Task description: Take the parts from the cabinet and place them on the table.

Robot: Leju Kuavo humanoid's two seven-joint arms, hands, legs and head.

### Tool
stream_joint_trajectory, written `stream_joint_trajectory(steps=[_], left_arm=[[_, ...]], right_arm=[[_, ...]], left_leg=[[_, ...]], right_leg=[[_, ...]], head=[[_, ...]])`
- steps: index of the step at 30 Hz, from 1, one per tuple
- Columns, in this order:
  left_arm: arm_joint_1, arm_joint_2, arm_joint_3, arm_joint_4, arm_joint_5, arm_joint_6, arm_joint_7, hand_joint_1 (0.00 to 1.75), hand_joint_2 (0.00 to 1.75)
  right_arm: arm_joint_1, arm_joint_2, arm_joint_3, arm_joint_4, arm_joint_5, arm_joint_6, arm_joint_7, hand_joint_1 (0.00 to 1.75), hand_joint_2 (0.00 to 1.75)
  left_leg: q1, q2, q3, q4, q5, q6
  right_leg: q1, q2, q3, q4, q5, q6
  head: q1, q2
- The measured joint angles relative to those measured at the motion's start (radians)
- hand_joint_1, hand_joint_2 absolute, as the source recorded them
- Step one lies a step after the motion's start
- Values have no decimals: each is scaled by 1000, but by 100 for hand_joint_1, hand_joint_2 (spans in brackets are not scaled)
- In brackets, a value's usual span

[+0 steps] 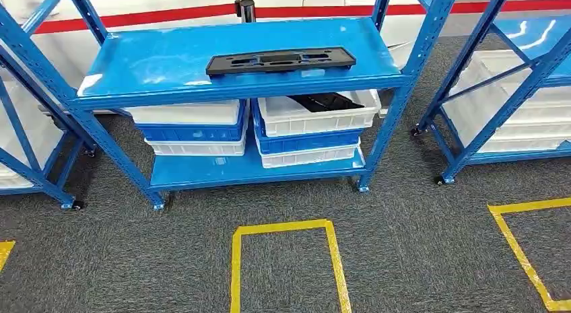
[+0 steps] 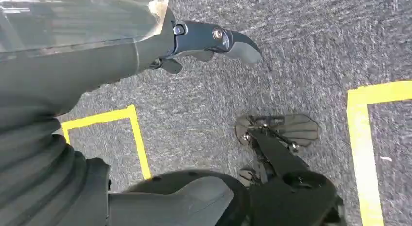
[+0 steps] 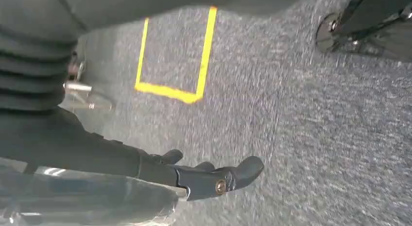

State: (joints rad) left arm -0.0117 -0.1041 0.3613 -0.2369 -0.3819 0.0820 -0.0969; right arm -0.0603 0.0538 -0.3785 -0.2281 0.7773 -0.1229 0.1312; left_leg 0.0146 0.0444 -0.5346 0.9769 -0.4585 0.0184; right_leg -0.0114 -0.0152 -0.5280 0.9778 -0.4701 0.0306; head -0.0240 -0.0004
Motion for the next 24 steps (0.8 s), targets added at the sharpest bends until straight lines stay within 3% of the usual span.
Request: stream_joint_trajectory(steps=[5,6,18,19,24], left_arm=[[28,17,-60,-25,71,-13,17,0,175],[33,19,-71,-29,84,-17,21,0,0],[94,62,-215,-92,250,-52,62,0,0],[100,66,-226,-97,263,-53,65,0,0],[125,79,-284,-122,337,-69,82,0,0]], right_arm=[[37,-10,63,-24,-145,24,-23,0,0],[43,-11,74,-29,-171,29,-27,0,0],[127,-31,223,-90,-510,79,-82,0,0],[135,-32,235,-95,-537,85,-87,0,175],[168,-40,295,-121,-681,106,-111,0,175]], left_leg=[[-4,0,0,0,0,-1],[-5,0,0,1,0,-1],[-7,0,-2,1,-1,0],[-7,0,-2,1,-2,0],[-6,0,-2,1,-3,-2]], right_leg=[[-2,0,0,0,0,0],[-2,0,0,0,0,0],[-5,0,-3,-1,0,0],[-5,0,-4,0,0,0],[-5,0,-9,0,0,0]], head=[[0,0],[0,0],[0,0],[0,0],[0,0]])
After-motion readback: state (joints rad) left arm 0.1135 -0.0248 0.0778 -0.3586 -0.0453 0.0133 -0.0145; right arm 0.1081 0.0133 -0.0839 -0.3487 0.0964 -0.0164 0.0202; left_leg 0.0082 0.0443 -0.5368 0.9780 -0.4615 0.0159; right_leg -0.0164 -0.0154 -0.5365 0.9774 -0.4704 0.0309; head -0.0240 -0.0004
